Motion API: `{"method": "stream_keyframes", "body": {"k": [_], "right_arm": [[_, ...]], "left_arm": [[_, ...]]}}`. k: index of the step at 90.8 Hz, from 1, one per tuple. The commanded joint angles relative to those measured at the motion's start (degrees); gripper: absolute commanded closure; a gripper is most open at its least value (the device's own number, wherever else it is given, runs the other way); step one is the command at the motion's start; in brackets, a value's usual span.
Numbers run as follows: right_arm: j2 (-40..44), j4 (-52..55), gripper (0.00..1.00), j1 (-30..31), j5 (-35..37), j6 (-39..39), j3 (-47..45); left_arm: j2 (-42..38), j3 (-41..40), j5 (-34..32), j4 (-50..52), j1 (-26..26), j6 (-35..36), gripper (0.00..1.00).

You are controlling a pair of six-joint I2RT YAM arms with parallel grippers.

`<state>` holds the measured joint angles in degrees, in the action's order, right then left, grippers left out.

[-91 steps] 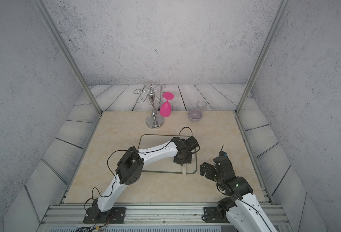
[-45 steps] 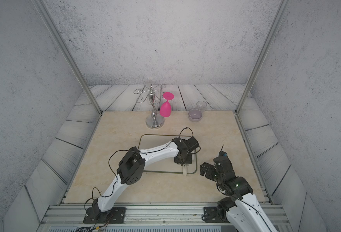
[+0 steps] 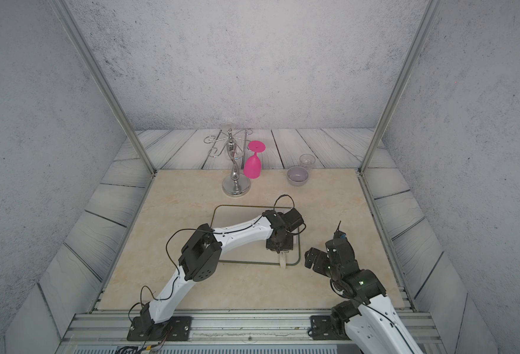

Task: Align the knife with the edge of the cutting board
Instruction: Place the knife at the edge of the cutting board.

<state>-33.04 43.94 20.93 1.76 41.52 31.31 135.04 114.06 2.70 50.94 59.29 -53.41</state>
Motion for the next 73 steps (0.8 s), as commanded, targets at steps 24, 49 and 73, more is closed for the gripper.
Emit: {"method": "stream_keyframes", "body": {"k": [24, 49, 73], "right_arm": [[0.27, 0.88, 0.01, -0.11, 1.23, -0.82, 1.19], [-0.45, 0.4, 0.01, -0.19, 1.49, -1.39, 2.13], [-3.54, -3.41, 0.01, -0.15, 2.23, -0.96, 4.75]], "left_arm": [[-1.98, 1.43, -1.6, 0.71, 0.01, 1.06, 0.46], [-8.91, 0.44, -5.28, 1.57, -1.38, 4.63, 0.0], [-22.18, -14.02, -1.6, -3.78, -8.79, 8.36, 0.0]]}}
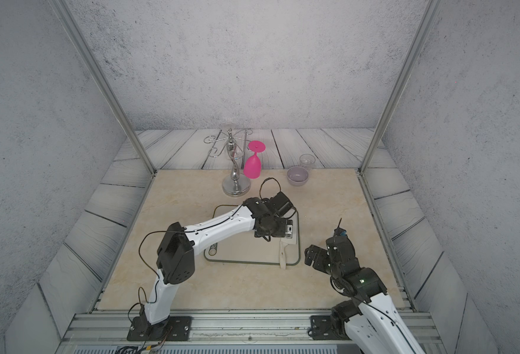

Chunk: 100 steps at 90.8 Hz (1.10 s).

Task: Align the knife with the edge of the cutting board
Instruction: Place the knife at the edge of the cutting board, then reset both arms

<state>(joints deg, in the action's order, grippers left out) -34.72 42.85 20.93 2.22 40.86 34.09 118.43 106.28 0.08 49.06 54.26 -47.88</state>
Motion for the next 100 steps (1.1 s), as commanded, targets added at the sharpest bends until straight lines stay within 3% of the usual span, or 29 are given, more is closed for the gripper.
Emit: {"method": "stream_keyframes", "body": {"k": [1, 31, 53, 58, 78, 88, 100], "right_arm": [[-2.2, -2.59, 0.01, -0.12, 1.88, -0.15, 2.0], [-14.51, -8.77, 0.01, -0.11, 5.62, 1.75, 7.33], [-22.4, -10.86, 0.01, -0.12, 15.09, 0.07, 12.88], [-23.69, -12.31, 0.01, -0.15, 17.83, -2.25, 13.67], [-28.56, -26.17, 0.01, -0.16, 35.31, -16.32, 11.83], [-32.47, -36.38, 0.01, -1.09, 42.14, -24.16, 8.62], [-38.71, -46.27, 0.01, -5.07, 43.72, -27.5, 4.78]], "left_arm": [[-6.41, -7.08, 1.31, -2.37, -4.18, 2.99, 0.0], [-25.66, -22.71, 7.37, -4.4, -18.14, 10.66, 0.0], [-37.15, -33.69, 4.35, -5.64, -31.49, 13.5, 0.0], [-39.36, -35.72, 1.75, -6.08, -33.68, 14.03, 0.0], [-44.28, -45.16, -22.61, -15.19, -38.45, 17.11, 0.0], [-42.71, -48.59, -25.47, -19.62, -42.63, 20.44, 0.0], [-37.59, -50.82, -30.77, -23.66, -46.76, 23.55, 0.0]]}}
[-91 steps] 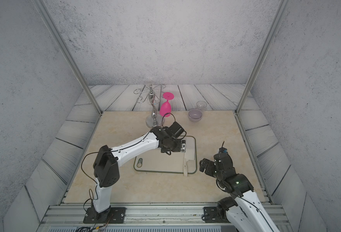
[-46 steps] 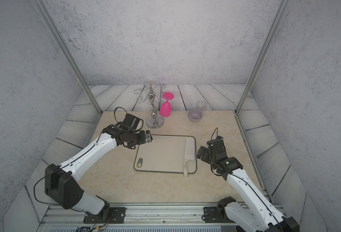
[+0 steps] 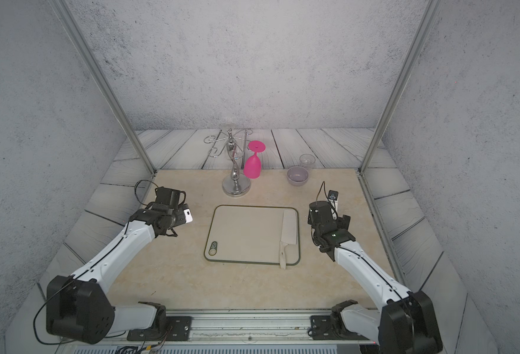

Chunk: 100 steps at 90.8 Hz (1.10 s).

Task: Align the knife with the edge of the cutting board
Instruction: Reset both arms

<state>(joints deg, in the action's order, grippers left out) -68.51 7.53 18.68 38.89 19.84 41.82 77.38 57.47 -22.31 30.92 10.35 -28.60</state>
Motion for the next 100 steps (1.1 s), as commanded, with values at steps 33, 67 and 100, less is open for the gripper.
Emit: {"method": "stream_keyframes", "body": {"k": [33, 67, 100], "right_arm": [[-13.0, -37.03, 0.01, -9.42, -3.71, -11.46, -12.12], [-20.53, -57.78, 0.01, -13.31, -21.58, -17.76, -18.73], [-19.5, -53.48, 0.01, -13.46, -22.99, -17.65, -17.48]], "left_arm": [[5.85, -20.25, -6.99, -47.47, -4.53, 21.06, 0.0], [8.97, -26.89, 7.67, -67.11, -6.88, 27.39, 0.0], [10.75, -31.27, 17.78, -75.46, -9.97, 27.69, 0.0]]}}
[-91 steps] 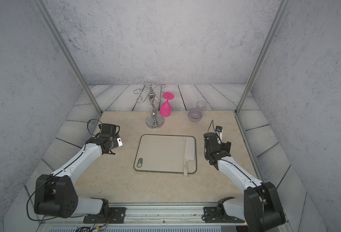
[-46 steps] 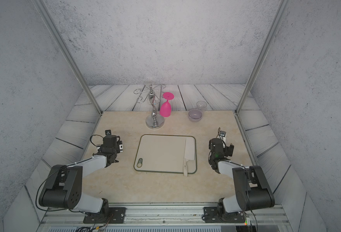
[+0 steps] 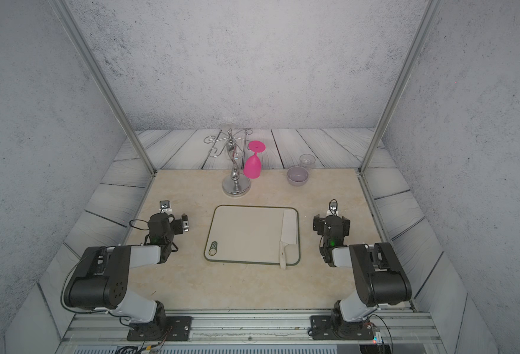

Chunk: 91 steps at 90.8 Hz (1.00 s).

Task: Align the knife with the edge of the cutting board
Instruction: Reset both arms

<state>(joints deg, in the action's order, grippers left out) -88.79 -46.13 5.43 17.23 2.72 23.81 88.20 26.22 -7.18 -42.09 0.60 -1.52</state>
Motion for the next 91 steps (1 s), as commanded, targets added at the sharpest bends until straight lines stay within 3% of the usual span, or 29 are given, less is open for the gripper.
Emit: {"method": "stream_keyframes", "body": {"k": [1, 84, 91], "right_arm": [[0.8, 0.17, 0.01, -0.23, -1.33, -0.53, 0.53], [0.79, 1.27, 0.01, -0.6, -2.23, -0.22, 1.1], [0.86, 2.73, 0.01, -2.13, -9.06, -1.34, 1.74]], "left_arm": [[-0.19, 0.11, 2.63, -1.89, -0.19, 0.67, 0.0], [-0.41, 0.49, 2.53, -1.34, -0.16, 0.64, 0.0], [-0.41, 0.5, 2.54, -1.33, -0.16, 0.64, 0.0]]}}
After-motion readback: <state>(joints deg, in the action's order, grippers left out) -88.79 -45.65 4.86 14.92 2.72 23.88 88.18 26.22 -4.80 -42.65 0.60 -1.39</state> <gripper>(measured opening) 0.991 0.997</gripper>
